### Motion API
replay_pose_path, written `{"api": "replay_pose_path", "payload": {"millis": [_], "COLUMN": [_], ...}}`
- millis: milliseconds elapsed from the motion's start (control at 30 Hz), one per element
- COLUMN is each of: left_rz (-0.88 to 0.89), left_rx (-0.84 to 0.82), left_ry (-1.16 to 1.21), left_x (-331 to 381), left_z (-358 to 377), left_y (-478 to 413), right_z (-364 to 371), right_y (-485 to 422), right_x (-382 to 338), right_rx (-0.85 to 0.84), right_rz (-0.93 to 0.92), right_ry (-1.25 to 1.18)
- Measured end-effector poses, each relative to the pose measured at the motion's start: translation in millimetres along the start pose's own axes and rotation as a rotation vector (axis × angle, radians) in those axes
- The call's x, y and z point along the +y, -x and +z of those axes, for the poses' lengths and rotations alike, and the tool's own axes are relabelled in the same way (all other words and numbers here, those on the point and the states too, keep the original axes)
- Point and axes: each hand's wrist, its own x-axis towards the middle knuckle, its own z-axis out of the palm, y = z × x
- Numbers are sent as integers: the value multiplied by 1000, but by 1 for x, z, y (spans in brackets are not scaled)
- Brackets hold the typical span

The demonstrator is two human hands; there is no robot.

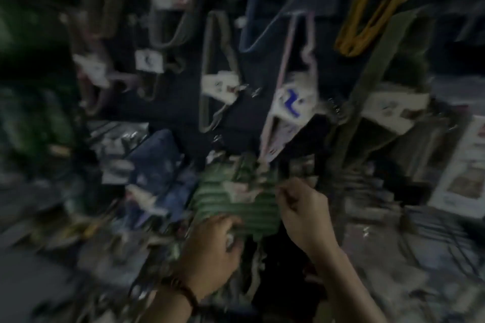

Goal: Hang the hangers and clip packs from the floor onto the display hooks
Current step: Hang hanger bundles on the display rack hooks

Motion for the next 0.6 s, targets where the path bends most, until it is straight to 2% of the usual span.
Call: {"api": "replay_pose_path", "payload": {"millis": [133,233,367,467,600], "left_rz": [-270,-445,-676,-821,-973], "left_rx": [-147,-160,-151,-80,38], "left_ry": [5,84,168,177,212], "left_x": [-107,-172,-255,-298,-340], "left_z": [17,7,-15,-23,-37], "left_y": [129,222,334,394,415], "right_z": [113,183,271,320,387], "right_y": [88,150,226,262,270], "right_x": [-45,-86,-137,-169,-201], "right_rx": [-401,-699,-1009,-1172,-1307], "right_rz": [1,-50,-114,-97,-58], "right_ry": [-5,-28,-31,-77,-67]}}
